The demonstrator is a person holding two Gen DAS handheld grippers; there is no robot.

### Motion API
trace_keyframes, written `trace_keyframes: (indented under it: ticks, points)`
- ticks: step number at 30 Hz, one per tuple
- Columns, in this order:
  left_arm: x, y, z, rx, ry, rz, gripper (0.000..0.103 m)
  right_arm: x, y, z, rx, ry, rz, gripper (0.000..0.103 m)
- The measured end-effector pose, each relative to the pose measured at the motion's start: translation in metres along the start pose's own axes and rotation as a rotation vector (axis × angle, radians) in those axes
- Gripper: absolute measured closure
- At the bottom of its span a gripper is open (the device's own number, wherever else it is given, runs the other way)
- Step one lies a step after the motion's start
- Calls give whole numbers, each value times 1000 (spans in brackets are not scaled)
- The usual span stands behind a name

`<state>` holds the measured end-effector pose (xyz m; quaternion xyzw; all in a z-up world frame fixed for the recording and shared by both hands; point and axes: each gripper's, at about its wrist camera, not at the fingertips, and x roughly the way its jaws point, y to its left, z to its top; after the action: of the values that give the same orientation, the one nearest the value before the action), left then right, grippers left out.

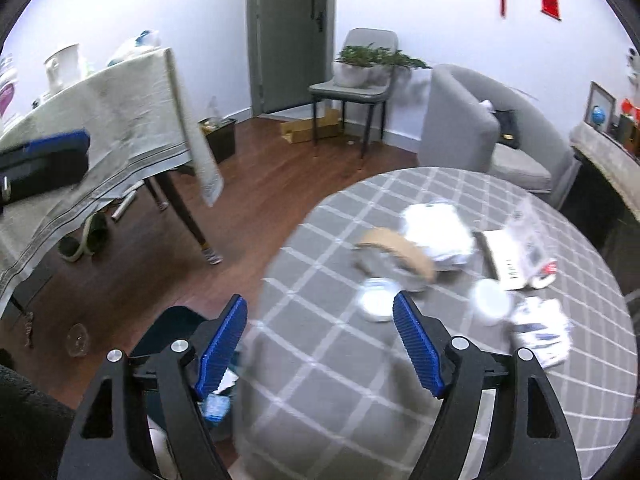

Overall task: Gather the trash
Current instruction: 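Move both grippers back over the table, then grasp the white bottle cap with the left gripper while the right gripper grasps crumpled foil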

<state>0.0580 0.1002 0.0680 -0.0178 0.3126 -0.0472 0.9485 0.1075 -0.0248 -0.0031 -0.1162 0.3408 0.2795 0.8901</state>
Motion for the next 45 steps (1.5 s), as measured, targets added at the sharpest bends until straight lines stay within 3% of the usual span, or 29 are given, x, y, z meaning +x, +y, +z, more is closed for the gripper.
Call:
trace_keyframes:
  ticks: [11, 25, 32, 38, 45]
  points:
    - [56, -40, -9, 30, 67, -50, 16, -12, -66, -4, 19, -27, -99, 20]
    - [113, -84, -13, 54, 135, -87, 29, -16, -119, -17, 59, -13, -99, 13]
    - [139, -103, -20, 91, 182, -66, 34, -17, -141, -24, 96, 1, -93, 12]
    - [153, -107, -23, 103, 189, -34, 45, -15, -151, -27, 110, 17, -85, 11]
    - [153, -109, -20, 104, 177, -38, 70, -12, -158, -28, 143, 36, -52, 11]
